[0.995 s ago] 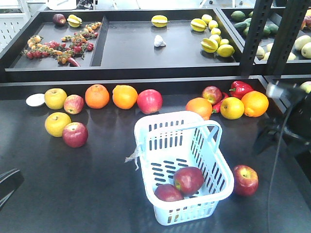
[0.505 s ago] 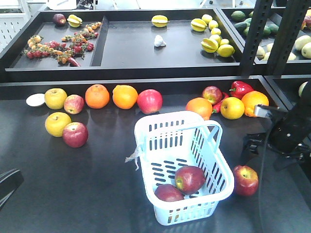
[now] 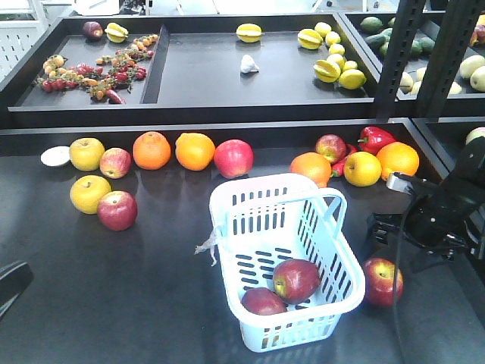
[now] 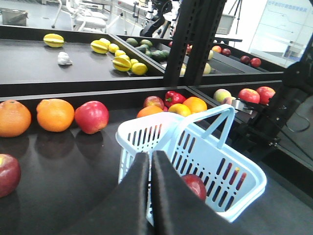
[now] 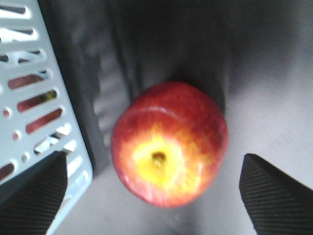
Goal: Pick three apples into basket with both arms
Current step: 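Lower the right gripper and grasp the red apple beside the basket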
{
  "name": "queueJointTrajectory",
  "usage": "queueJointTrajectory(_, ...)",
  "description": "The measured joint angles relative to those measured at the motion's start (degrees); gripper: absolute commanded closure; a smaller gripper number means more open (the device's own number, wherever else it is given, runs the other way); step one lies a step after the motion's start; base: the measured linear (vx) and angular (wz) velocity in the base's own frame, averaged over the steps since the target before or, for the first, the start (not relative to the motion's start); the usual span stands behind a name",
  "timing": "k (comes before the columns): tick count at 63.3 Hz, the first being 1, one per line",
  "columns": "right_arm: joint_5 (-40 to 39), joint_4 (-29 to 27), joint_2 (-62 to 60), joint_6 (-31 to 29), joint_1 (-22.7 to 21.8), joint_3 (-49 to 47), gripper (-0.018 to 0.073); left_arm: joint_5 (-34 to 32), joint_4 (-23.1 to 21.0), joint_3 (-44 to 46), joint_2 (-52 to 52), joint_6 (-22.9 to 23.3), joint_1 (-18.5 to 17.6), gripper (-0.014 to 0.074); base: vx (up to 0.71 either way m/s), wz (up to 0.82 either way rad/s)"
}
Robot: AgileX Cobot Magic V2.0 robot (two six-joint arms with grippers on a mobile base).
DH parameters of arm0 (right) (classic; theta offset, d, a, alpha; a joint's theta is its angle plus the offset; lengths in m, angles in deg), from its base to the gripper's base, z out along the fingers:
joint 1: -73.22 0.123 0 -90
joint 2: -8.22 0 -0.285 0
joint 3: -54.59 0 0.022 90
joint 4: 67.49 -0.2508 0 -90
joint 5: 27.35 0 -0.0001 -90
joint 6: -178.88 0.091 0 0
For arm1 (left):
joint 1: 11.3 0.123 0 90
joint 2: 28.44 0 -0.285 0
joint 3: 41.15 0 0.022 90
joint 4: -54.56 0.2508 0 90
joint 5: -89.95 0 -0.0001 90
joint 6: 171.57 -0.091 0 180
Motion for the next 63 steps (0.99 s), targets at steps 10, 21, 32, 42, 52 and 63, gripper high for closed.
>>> queueJointTrajectory(10, -0.67, -0.19, 1.45, 0.00, 0.00, 0.00, -0.0101, 0.52, 0.00, 0.00, 0.00, 0.00, 0.00, 0.0604, 0.00, 0.00)
queueJointTrajectory(21, -1.03, -0.39, 2.43, 0.00, 0.00, 0.00, -0.0093, 0.69, 0.00, 0.00, 0.00, 0.00, 0.00, 0.0604, 0.00, 0.00)
queueJointTrajectory(32, -1.56, -0.58, 2.43, 0.11, 0.00, 0.00, -0.0088, 1.15, 0.00, 0.00, 0.00, 0.00, 0.00, 0.0604, 0.00, 0.00)
queueJointTrajectory(42, -1.59, -0.58, 2.45, 0.11, 0.00, 0.00, -0.0082, 1.20, 0.00, 0.00, 0.00, 0.00, 0.00, 0.0604, 0.00, 0.00)
queueJointTrajectory(52, -1.59, -0.60, 3.32, 0.16, 0.00, 0.00, -0.0071, 1.20, 0.00, 0.00, 0.00, 0.00, 0.00, 0.0604, 0.00, 0.00)
queueJointTrajectory(63, -1.68, -0.60, 4.54, 0.40, 0.00, 0.00, -0.0061, 1.26, 0.00, 0.00, 0.00, 0.00, 0.00, 0.0604, 0.00, 0.00)
